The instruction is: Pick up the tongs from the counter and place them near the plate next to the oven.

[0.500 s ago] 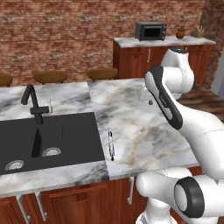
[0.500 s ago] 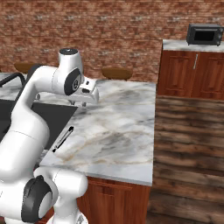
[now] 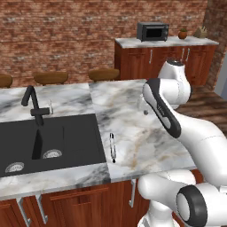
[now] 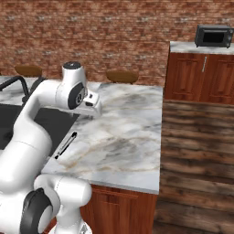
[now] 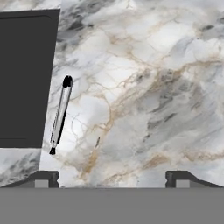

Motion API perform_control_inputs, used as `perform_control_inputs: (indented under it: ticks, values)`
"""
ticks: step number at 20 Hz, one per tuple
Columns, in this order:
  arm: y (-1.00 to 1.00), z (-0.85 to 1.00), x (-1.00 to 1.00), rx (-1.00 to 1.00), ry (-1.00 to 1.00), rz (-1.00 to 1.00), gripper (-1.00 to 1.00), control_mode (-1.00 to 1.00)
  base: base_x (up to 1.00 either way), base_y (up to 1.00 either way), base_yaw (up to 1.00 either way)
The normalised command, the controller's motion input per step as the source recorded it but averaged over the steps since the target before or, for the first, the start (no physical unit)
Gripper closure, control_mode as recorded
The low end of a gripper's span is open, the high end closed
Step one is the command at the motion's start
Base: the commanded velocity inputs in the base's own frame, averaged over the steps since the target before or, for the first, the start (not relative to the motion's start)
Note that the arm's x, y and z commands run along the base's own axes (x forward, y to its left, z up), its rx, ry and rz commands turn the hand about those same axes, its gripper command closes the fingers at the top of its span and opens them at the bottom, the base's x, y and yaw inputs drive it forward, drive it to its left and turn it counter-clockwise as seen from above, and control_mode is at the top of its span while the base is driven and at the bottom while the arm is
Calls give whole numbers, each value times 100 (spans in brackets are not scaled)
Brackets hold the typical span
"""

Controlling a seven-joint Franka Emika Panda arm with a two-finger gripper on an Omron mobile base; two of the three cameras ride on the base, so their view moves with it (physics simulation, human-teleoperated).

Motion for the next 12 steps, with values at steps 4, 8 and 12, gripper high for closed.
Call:
perform_control_inputs:
  ticks: [4,8,12]
  values:
    - [38,-60,0,0,-13,0,-100,-100,0,0,0]
    - [67,-37,0,-2,-5,-1,-100,-100,0,0,0]
    - [64,-27,0,0,-3,0,-100,-100,0,0,0]
